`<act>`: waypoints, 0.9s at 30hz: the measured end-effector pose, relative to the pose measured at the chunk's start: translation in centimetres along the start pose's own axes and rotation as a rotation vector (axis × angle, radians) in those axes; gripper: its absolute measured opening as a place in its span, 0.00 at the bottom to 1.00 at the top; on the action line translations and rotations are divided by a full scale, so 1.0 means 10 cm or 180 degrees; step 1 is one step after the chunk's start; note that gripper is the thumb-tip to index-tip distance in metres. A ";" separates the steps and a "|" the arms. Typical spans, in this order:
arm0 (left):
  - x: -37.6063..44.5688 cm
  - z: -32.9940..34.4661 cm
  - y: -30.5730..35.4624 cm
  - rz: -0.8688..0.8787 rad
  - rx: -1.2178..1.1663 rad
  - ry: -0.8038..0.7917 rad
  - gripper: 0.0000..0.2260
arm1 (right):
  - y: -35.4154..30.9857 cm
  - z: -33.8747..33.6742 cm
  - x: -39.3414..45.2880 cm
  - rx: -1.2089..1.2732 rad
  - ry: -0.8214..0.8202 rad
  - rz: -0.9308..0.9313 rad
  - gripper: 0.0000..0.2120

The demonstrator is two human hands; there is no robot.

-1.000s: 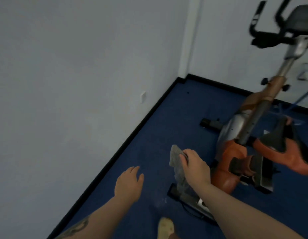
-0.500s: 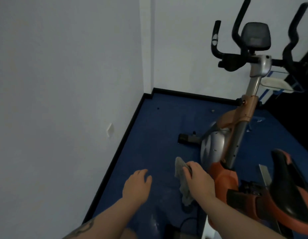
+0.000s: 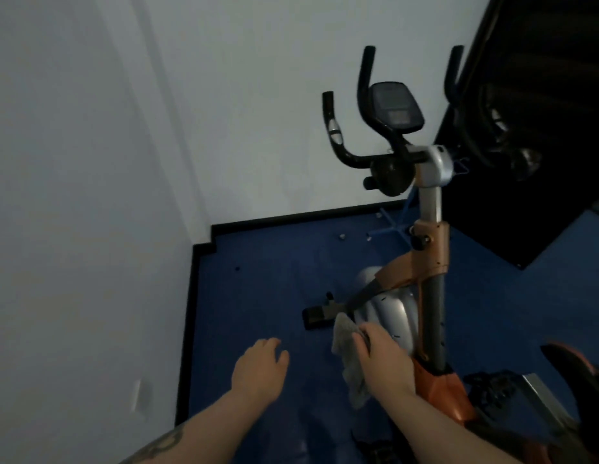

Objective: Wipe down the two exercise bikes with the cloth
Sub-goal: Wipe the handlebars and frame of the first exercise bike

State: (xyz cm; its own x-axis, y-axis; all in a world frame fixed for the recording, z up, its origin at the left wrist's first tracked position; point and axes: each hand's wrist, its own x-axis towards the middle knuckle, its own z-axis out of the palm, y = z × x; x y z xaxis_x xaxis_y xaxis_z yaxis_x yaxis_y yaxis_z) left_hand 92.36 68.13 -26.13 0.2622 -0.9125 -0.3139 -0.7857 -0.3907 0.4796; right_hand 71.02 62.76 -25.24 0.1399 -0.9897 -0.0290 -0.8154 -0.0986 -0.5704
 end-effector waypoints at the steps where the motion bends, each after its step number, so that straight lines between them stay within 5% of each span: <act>1: 0.15 -0.07 0.06 0.0077 0.0011 -0.0051 0.21 | -0.05 -0.03 0.10 0.0071 0.0108 0.0093 0.07; 8: 0.89 -0.23 0.84 0.0674 -0.0230 -0.0108 0.19 | -0.10 -0.40 0.74 0.0387 0.0817 0.0301 0.08; 16: 1.61 -0.43 1.90 0.1195 -0.0834 0.0302 0.18 | -0.05 -0.97 1.54 0.1926 0.1677 0.0494 0.06; 27: 2.07 -0.90 2.62 0.1097 -0.2305 0.1270 0.14 | -0.30 -1.87 2.48 0.2309 0.1930 -0.0547 0.03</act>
State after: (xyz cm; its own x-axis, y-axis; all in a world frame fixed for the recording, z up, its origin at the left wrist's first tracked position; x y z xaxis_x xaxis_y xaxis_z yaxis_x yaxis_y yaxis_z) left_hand 82.24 37.86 -12.68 0.3583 -0.9147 0.1867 -0.3461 0.0556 0.9366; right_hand 66.40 36.54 -8.91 -0.2550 -0.8730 0.4157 -0.2363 -0.3606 -0.9023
